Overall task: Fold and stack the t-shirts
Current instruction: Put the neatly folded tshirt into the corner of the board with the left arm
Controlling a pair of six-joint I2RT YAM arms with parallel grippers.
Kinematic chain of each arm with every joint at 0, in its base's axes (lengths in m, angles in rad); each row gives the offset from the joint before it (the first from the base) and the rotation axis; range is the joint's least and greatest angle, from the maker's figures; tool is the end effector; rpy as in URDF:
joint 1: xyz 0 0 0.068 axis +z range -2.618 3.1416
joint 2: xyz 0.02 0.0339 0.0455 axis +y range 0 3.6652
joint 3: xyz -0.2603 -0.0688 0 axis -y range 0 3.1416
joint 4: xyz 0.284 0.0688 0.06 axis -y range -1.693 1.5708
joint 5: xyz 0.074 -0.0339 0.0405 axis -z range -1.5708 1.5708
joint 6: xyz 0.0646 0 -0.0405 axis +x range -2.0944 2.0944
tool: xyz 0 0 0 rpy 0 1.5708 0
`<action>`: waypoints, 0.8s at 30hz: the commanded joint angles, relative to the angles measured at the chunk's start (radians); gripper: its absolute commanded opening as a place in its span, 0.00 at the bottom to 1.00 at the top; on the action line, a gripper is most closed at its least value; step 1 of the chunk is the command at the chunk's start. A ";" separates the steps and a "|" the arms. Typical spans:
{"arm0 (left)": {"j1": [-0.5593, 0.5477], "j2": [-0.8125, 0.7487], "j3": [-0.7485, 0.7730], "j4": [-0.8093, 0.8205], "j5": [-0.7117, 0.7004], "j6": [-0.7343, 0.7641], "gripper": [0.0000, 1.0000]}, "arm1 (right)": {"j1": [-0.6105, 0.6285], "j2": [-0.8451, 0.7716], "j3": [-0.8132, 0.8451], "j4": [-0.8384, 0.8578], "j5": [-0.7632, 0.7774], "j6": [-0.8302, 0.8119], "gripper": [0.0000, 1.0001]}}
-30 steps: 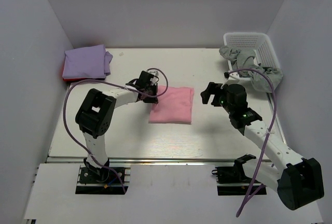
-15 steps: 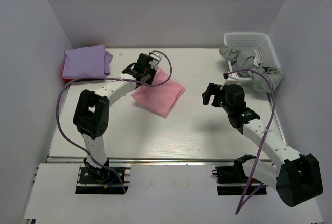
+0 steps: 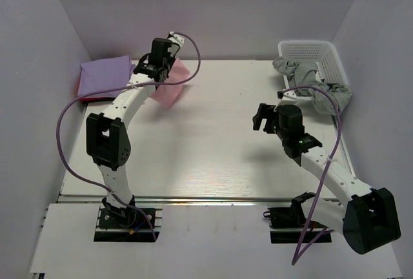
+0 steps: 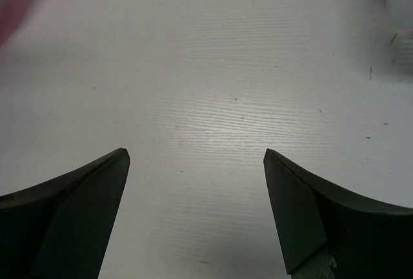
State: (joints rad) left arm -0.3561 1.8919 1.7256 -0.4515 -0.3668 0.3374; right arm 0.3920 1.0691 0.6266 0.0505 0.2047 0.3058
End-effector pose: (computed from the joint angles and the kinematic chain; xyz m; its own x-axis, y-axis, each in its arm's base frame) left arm 0.4783 -0.1532 0.2949 -0.4953 0.5139 -0.7004 0.2283 0.8549 0.4659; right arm 0.2860 0.1040 0.2219 -0.3970 0.1548 -0.9047 -0.0849 0.9753 0.2042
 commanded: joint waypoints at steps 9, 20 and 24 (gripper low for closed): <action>0.169 0.035 0.187 -0.009 -0.035 0.100 0.00 | -0.005 0.043 0.078 0.009 -0.037 -0.022 0.90; 0.333 0.111 0.341 -0.042 0.042 0.098 0.00 | -0.004 0.112 0.120 0.009 -0.108 -0.004 0.90; 0.388 0.121 0.339 -0.032 0.089 0.098 0.00 | -0.005 0.135 0.137 0.014 -0.116 -0.005 0.90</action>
State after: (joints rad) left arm -0.0025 2.0254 2.0243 -0.5007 -0.3302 0.4297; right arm 0.3920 1.1950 0.7074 0.0471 0.1066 0.3038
